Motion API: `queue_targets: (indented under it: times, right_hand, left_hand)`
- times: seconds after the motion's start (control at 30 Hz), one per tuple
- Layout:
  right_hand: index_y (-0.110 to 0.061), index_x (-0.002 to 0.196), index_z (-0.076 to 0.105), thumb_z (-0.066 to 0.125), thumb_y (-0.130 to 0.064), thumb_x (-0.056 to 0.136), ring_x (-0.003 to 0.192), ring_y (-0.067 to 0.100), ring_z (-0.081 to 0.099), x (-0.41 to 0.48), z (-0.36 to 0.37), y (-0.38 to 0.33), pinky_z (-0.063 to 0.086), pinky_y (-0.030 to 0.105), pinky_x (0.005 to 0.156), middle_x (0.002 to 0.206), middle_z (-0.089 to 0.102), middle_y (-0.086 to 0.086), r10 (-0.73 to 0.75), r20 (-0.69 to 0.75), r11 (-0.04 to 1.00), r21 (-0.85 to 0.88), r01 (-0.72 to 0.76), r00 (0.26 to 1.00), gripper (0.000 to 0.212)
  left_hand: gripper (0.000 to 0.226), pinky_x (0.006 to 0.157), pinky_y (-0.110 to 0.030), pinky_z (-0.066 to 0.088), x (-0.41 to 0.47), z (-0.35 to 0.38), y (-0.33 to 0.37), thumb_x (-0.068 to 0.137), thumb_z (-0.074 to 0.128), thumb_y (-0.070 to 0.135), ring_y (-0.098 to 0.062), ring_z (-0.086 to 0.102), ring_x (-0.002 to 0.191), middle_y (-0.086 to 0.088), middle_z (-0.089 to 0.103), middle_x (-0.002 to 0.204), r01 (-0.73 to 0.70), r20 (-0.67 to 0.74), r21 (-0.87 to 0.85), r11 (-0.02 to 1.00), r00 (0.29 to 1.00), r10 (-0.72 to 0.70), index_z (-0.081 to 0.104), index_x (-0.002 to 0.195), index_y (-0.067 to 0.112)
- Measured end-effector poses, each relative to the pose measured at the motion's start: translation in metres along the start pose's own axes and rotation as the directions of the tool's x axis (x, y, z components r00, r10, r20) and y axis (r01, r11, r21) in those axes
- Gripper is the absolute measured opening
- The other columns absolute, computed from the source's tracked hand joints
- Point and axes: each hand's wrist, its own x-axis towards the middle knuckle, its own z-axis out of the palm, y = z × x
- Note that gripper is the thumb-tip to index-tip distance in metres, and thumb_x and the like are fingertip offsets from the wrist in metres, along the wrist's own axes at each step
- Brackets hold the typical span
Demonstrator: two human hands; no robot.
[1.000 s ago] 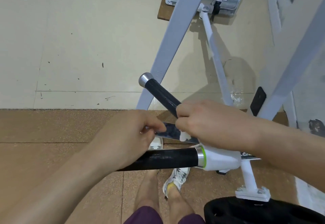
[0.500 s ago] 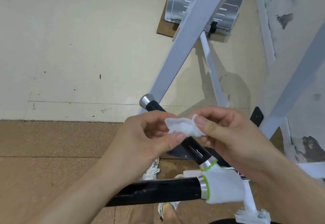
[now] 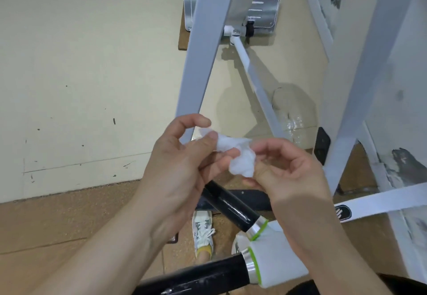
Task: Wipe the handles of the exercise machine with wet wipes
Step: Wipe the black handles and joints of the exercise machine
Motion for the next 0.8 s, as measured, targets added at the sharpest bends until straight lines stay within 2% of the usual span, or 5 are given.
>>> queue_targets:
  times: [0.1, 0.23, 0.4, 0.6, 0.8]
  right_hand:
    - [-0.011, 0.083, 0.073, 0.066, 0.003, 0.08, 0.078, 0.016, 0.073, 0.004, -0.002, -0.008, 0.058, 0.025, 0.072, 0.083, 0.073, 0.012, 0.052, 0.071, 0.991, 0.121, -0.06, 0.996, 0.016]
    - [-0.005, 0.105, 0.071, 0.058, -0.013, 0.083, 0.104, 0.02, 0.068, 0.019, -0.003, -0.011, 0.053, 0.03, 0.09, 0.108, 0.072, 0.01, 0.134, 0.414, 0.883, 0.363, -0.298, 0.9, 0.027]
    - [-0.006, 0.098, 0.071, 0.069, -0.007, 0.074, 0.093, 0.027, 0.069, 0.055, 0.012, 0.009, 0.056, 0.032, 0.084, 0.1, 0.073, 0.018, 0.261, 0.295, 0.913, 0.236, -0.334, 0.919, 0.023]
    - [-0.019, 0.078, 0.076, 0.07, -0.006, 0.079, 0.082, 0.017, 0.069, 0.091, 0.04, 0.026, 0.056, 0.021, 0.073, 0.083, 0.075, -0.001, 0.204, 0.311, 0.928, -0.363, -0.082, 0.928, 0.014]
    - [-0.014, 0.084, 0.076, 0.071, -0.008, 0.08, 0.084, 0.015, 0.072, 0.099, 0.077, 0.047, 0.056, 0.033, 0.087, 0.084, 0.076, 0.003, 0.287, 0.43, 0.92, -0.372, -0.122, 0.856, 0.009]
  left_hand:
    - [0.016, 0.082, -0.04, 0.057, 0.01, 0.004, 0.002, 0.083, 0.06, -0.006, -0.03, 0.071, 0.08, -0.022, 0.07, 0.087, -0.088, 0.042, 0.193, 0.977, 0.996, 0.081, 0.065, 0.081, 0.009]
    - [0.02, 0.078, -0.024, 0.056, 0.021, -0.001, 0.005, 0.079, 0.07, 0.002, -0.014, 0.071, 0.084, 0.003, 0.076, 0.085, -0.234, 0.152, 0.566, 0.791, 0.972, 0.179, 0.074, 0.086, 0.021]
    - [0.044, 0.077, -0.023, 0.055, 0.029, -0.029, 0.023, 0.078, 0.069, -0.006, -0.012, 0.071, 0.088, 0.007, 0.076, 0.09, -0.202, 0.202, 0.64, 0.742, 0.975, 0.092, 0.069, 0.104, 0.029]
    - [0.026, 0.087, -0.03, 0.046, 0.046, -0.087, 0.026, 0.082, 0.068, 0.017, -0.007, 0.055, 0.099, 0.019, 0.068, 0.102, -0.328, 0.33, 0.94, -0.091, 0.944, 0.013, 0.07, 0.1, 0.035]
    - [0.024, 0.082, -0.035, 0.046, 0.059, -0.103, 0.019, 0.078, 0.073, 0.021, -0.015, 0.053, 0.098, 0.015, 0.068, 0.102, -0.382, 0.395, 0.907, -0.177, 0.917, 0.047, 0.071, 0.101, 0.029]
